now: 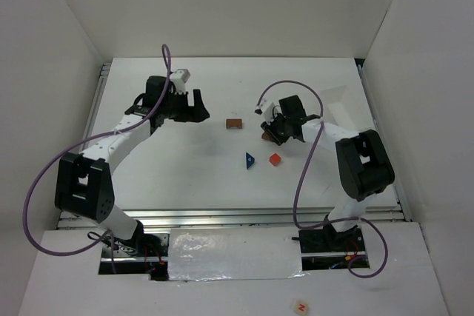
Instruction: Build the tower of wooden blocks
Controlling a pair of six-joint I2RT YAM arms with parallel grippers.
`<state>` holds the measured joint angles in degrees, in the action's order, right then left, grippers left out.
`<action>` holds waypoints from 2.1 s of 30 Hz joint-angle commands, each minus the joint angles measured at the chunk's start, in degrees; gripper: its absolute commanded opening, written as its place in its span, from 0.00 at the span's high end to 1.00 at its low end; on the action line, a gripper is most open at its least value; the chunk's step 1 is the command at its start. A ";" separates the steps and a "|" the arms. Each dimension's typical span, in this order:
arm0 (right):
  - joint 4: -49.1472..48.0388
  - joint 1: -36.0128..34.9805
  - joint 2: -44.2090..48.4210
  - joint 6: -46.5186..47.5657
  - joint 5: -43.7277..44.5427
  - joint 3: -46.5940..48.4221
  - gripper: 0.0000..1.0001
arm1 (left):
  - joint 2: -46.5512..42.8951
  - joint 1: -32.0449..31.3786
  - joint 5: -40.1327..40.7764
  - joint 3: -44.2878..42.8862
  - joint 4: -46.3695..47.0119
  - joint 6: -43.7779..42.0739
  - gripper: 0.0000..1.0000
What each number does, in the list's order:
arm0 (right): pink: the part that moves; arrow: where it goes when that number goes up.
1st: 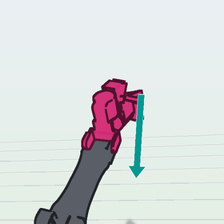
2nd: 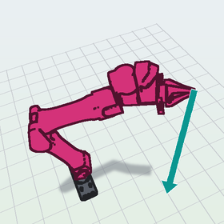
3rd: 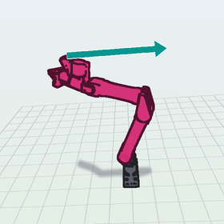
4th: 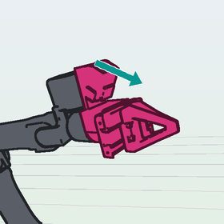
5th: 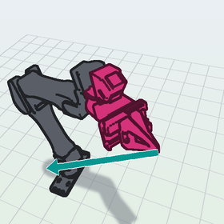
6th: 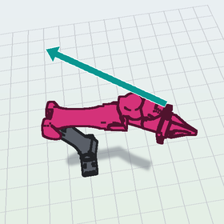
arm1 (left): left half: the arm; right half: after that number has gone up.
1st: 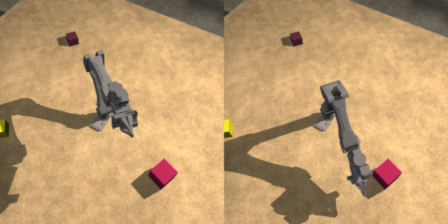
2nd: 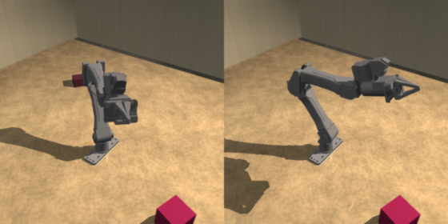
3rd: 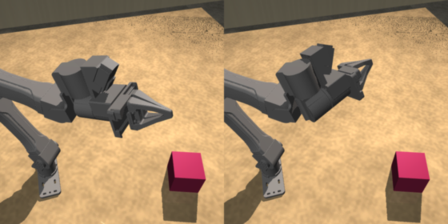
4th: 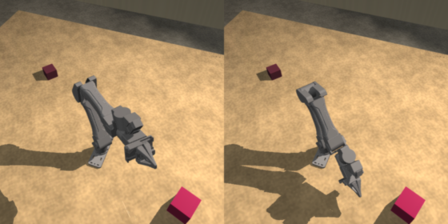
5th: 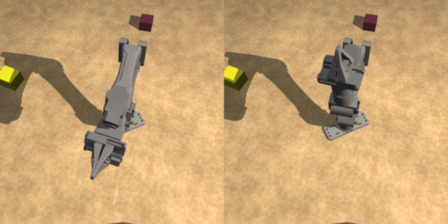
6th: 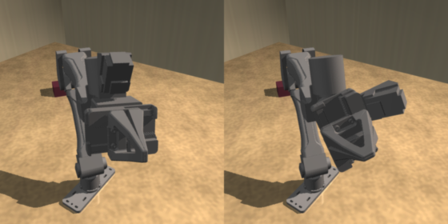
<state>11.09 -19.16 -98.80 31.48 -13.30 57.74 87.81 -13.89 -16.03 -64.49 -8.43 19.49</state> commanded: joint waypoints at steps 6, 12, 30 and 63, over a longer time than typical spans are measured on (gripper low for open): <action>-13.64 -10.54 20.90 3.05 11.71 -7.89 0.84 | 3.42 -2.89 -25.32 -9.86 3.24 -4.98 0.01; -16.98 -20.12 29.89 5.07 16.81 -11.59 0.84 | 5.26 -7.46 -34.40 -14.61 0.61 -10.78 0.01; -27.18 -29.09 38.07 5.87 24.82 -16.69 0.82 | 2.98 -11.33 -38.80 -7.32 7.81 -6.84 0.12; -24.55 -29.36 37.45 3.59 22.36 -16.25 0.23 | 2.19 -13.44 -38.56 -5.91 13.00 -6.38 1.00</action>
<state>-11.55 -48.23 -63.48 36.38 10.87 41.21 92.07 -26.46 -53.43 -69.36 4.21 16.23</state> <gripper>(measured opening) 0.700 0.479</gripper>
